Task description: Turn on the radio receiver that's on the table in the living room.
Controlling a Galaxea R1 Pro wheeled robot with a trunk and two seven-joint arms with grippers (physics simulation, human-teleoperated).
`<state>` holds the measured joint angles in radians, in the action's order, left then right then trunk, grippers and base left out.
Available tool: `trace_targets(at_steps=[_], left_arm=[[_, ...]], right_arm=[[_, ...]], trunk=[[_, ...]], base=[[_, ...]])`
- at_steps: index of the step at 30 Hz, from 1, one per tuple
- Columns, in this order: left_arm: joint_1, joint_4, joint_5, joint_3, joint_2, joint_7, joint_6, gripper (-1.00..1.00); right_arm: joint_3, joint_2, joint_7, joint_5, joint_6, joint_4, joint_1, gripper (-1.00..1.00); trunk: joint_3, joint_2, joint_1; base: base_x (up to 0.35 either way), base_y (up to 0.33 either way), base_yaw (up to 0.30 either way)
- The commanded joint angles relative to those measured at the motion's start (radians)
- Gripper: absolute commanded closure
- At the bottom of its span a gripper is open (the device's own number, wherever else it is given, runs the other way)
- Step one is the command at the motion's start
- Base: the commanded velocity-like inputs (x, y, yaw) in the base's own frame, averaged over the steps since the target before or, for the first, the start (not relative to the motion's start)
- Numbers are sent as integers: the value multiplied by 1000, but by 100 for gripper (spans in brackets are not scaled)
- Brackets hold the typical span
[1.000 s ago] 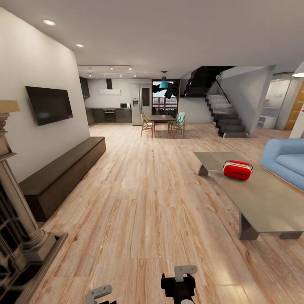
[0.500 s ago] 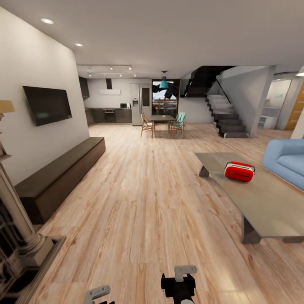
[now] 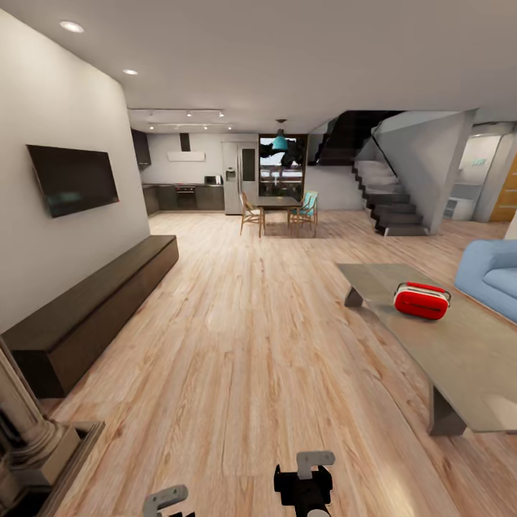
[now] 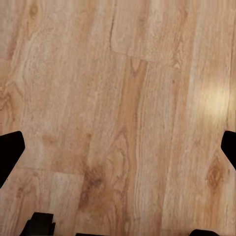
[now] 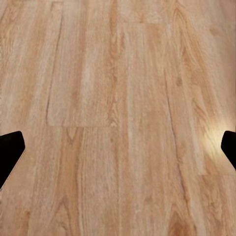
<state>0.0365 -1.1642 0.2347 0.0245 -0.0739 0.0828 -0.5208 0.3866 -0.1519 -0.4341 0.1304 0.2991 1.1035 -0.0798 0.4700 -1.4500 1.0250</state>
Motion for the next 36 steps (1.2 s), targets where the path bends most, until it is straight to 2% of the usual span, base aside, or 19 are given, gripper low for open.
trace_targets(at_steps=[1, 17, 32, 33, 36], left_arm=[[0, 0, 0, 0, 0, 0, 0, -100], [0, 0, 0, 0, 0, 0, -1, -100], [0, 0, 0, 0, 0, 2, 0, -100], [0, 0, 0, 0, 0, 2, 0, -100], [0, 0, 0, 1, 0, 2, 0, -100]], right_arm=[[0, 0, 0, 0, 0, 0, 0, -100], [0, 0, 0, 0, 0, 0, 0, -100], [2, 0, 0, 2, 0, -1, 0, -100], [27, 0, 0, 2, 1, 0, 0, -100], [40, 0, 0, 2, 1, -1, 0, -100]], trunk=[[0, 0, 0], [0, 0, 0], [0, 0, 0], [0, 0, 0], [0, 0, 0]], base=[[294, 175, 0], [285, 206, 0], [250, 15, 0], [332, 0, 0], [333, 0, 0]])
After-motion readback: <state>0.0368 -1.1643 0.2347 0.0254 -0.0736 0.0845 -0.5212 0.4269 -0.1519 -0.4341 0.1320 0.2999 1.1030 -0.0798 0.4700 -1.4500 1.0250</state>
